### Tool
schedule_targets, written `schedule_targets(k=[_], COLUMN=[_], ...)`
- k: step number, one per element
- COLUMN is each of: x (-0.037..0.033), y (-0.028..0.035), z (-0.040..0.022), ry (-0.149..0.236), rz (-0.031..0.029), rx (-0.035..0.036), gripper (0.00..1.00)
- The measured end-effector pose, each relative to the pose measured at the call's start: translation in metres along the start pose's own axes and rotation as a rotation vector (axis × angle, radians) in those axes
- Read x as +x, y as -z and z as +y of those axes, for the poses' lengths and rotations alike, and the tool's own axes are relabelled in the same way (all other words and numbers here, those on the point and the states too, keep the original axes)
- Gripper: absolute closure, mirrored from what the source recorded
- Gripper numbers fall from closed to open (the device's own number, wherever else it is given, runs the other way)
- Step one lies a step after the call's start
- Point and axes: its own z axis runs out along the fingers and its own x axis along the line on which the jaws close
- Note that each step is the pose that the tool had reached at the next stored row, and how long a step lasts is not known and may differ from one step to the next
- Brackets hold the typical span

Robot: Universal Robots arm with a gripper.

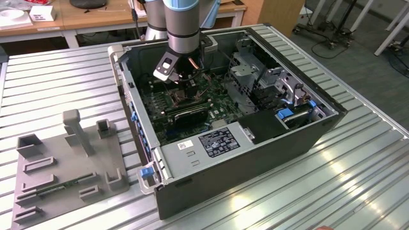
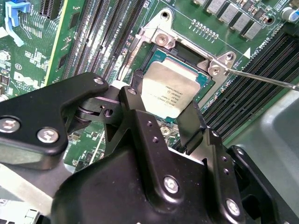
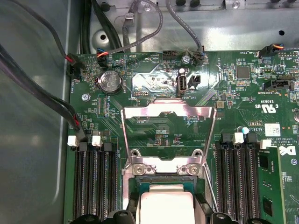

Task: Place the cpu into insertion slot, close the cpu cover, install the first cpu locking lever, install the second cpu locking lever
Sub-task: 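Place the cpu into insertion slot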

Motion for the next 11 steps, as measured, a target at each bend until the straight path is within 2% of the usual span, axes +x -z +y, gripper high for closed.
schedule_targets(k=[11], x=[0.0001], y=[0.0028], z=[0.0003], ry=[0.0], rz=[0.0001], rx=[0.0], gripper=[0.46])
